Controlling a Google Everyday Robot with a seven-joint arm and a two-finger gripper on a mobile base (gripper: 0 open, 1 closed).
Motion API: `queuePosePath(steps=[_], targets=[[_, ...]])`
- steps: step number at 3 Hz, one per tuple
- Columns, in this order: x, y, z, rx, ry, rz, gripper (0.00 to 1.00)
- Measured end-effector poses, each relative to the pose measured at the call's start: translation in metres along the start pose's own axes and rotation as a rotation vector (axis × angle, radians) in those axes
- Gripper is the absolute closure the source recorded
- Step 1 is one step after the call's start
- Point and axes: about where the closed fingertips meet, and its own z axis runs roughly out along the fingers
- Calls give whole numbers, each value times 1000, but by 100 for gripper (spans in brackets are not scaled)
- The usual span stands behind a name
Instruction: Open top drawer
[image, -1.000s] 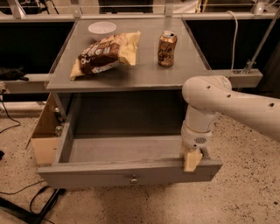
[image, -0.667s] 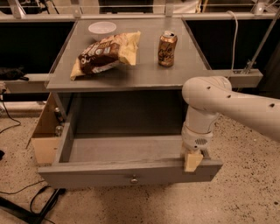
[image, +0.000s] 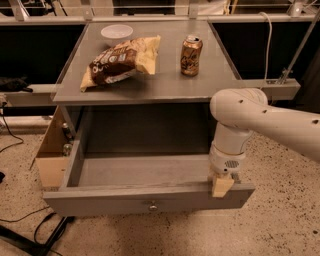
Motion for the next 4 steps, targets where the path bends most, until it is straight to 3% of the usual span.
queuePosePath(steps=[1,3,4], targets=[[0,0,0,0,0,0,83],[-5,-3,-3,11,13,-23,37],[-5,2,-12,34,26,-21,6]])
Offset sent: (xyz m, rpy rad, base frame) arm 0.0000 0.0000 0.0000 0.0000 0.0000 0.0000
